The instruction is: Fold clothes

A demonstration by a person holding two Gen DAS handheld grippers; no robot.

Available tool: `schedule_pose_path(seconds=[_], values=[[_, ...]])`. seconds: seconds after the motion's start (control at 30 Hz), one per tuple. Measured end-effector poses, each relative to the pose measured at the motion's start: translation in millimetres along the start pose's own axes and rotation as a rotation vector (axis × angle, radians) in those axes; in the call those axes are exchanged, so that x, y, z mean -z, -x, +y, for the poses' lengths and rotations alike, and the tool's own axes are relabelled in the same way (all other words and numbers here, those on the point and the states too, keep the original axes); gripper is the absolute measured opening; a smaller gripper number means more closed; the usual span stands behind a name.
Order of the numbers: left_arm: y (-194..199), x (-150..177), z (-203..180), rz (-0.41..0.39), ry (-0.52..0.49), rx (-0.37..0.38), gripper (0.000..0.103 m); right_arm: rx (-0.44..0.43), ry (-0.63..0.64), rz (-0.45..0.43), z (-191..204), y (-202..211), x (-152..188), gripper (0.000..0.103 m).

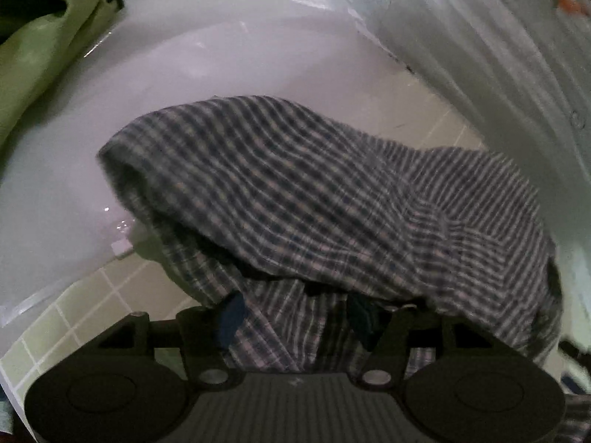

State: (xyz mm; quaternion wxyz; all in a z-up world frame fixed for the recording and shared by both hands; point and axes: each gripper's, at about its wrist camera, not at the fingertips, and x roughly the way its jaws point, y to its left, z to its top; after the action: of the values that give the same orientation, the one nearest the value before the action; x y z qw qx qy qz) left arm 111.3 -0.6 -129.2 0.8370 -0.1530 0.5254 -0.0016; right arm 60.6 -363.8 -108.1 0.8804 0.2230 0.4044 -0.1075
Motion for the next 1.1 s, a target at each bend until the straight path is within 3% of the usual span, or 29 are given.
schedule_pose_path(seconds=[0.1,0.17,0.23,0.27,0.3,0.47,0.67,0.7,0.73,0.77,0.8,0.87,0.93,1.0,1.1], values=[[-3,-3,4,0.004,-0.008,0.008,0.067,-0.087,-0.056,0.026,8,-19,-6,0.079],[-3,-2,6,0.004,-0.007,0.005,0.067,-0.122,-0.042,0.059,12,-29,-7,0.058],[-3,1,6,0.002,-0.010,-0.003,0.067,-0.152,-0.010,0.088,12,-34,-4,0.017],[-3,3,4,-0.001,-0.018,-0.006,0.067,-0.154,0.012,0.095,11,-33,-2,0.008],[-2,5,2,-0.003,-0.026,-0.009,0.067,-0.139,0.038,0.084,8,-30,-1,0.003],[6,11,-7,-0.015,-0.077,-0.018,0.067,0.015,0.092,-0.039,-38,8,-5,0.002],[16,21,-26,-0.039,-0.150,0.029,0.067,0.325,-0.060,-0.264,-156,95,-23,0.006],[19,24,-31,-0.043,-0.159,0.044,0.067,0.357,-0.099,-0.284,-172,107,-21,0.011],[23,29,-36,-0.046,-0.170,0.058,0.067,0.395,-0.136,-0.301,-187,120,-17,0.024],[26,34,-41,-0.047,-0.184,0.068,0.067,0.426,-0.161,-0.307,-197,130,-11,0.031],[29,40,-45,-0.044,-0.197,0.077,0.067,0.452,-0.176,-0.304,-204,137,-5,0.047],[36,52,-53,-0.038,-0.225,0.094,0.067,0.463,-0.189,-0.300,-211,151,14,0.053],[43,63,-61,-0.032,-0.253,0.112,0.067,0.455,-0.196,-0.287,-211,159,36,0.071],[49,76,-70,-0.024,-0.282,0.126,0.067,0.464,-0.201,-0.261,-207,163,60,0.081],[52,96,-86,0.003,-0.307,0.135,0.068,0.460,-0.211,-0.214,-200,163,90,0.085]])
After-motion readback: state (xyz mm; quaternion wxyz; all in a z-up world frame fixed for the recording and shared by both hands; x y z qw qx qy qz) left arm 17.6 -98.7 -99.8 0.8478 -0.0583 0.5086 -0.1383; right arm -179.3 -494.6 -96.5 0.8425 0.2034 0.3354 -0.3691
